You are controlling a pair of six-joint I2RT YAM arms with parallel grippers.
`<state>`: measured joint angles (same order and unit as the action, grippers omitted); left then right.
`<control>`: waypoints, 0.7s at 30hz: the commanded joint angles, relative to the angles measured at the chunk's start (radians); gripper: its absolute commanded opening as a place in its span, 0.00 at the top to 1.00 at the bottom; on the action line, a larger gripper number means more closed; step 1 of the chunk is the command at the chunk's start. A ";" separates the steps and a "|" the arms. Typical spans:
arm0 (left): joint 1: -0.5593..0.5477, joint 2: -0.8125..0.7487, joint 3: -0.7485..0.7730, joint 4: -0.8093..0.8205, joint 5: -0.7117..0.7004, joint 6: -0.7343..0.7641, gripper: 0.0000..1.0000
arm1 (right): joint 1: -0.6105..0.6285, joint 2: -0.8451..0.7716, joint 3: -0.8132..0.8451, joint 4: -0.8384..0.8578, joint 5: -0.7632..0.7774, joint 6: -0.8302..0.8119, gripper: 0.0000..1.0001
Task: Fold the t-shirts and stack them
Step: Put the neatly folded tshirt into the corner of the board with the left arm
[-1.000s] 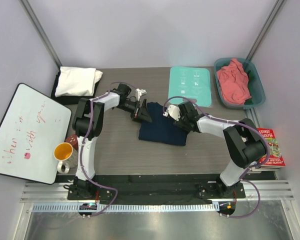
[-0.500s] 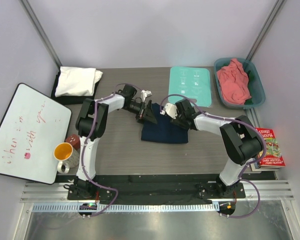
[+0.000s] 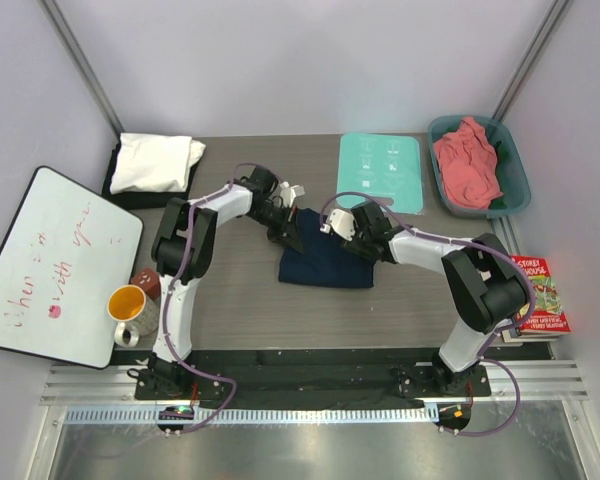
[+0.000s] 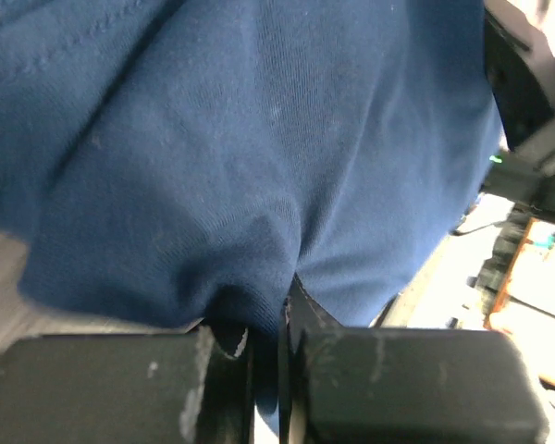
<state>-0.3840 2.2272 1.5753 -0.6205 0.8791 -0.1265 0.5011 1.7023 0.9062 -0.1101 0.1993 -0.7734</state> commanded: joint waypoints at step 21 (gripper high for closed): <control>0.079 -0.025 0.520 -0.394 -1.049 0.194 1.00 | -0.006 0.002 0.138 -0.065 0.026 -0.052 0.44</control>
<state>-0.3069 2.2227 1.9942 -1.0016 0.0566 -0.0216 0.5007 1.6951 0.9974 -0.1802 0.2096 -0.8112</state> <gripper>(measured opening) 0.038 0.564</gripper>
